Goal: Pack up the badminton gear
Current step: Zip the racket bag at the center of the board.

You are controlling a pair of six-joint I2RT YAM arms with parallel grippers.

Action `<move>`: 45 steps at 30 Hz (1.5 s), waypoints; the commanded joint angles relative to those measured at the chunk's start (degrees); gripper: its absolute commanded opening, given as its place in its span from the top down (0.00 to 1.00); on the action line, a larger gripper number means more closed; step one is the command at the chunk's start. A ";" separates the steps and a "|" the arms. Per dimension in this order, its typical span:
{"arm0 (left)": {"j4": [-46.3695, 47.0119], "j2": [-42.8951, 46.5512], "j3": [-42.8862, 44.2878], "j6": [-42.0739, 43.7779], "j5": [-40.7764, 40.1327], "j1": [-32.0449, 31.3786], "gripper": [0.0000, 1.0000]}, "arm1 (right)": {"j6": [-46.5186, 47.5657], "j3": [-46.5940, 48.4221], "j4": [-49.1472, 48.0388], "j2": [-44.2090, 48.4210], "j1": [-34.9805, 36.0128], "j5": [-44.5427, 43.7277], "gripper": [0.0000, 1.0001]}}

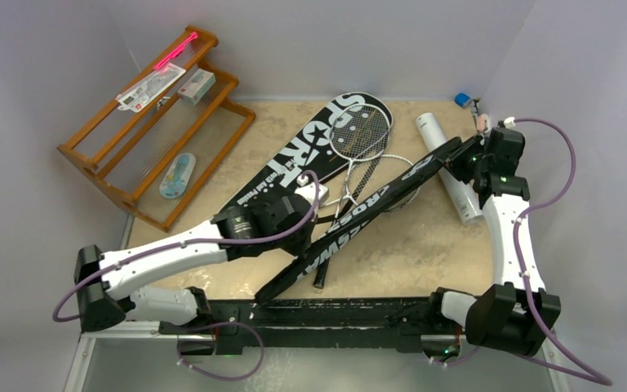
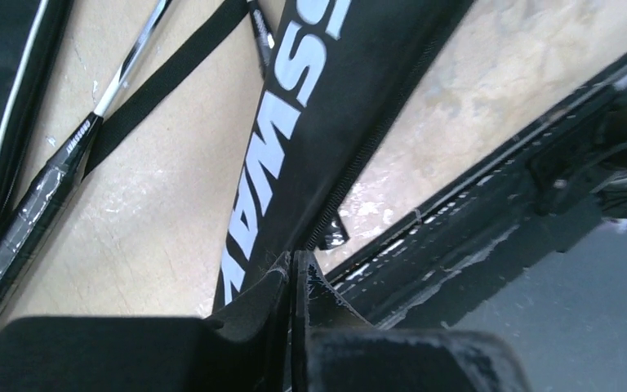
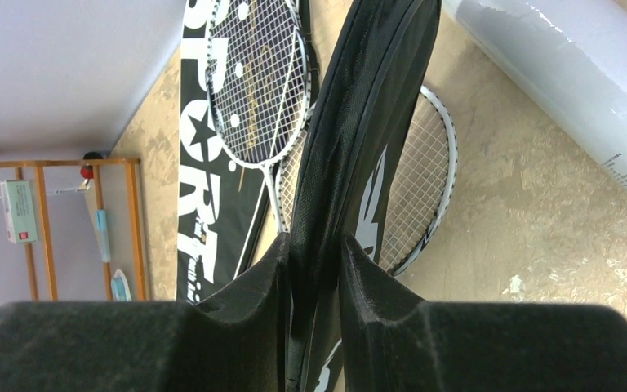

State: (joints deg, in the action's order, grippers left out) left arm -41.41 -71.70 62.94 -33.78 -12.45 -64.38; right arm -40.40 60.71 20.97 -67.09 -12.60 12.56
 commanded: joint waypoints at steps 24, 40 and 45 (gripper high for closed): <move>7.53 -1.45 4.86 5.31 -3.19 0.48 0.62 | 0.14 -1.20 -2.93 3.63 -0.14 0.84 0.74; 9.12 -12.54 8.98 9.09 -6.24 0.48 0.74 | 0.07 -1.82 -4.63 3.20 -0.13 2.20 0.75; 8.35 -13.57 9.44 9.56 -7.03 0.48 0.78 | 0.01 -1.74 -4.50 3.24 -0.14 2.73 0.75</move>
State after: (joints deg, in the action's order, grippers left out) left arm -33.28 -85.01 69.80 -25.71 -17.45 -64.14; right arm -40.91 58.57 20.18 -65.08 -12.67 13.04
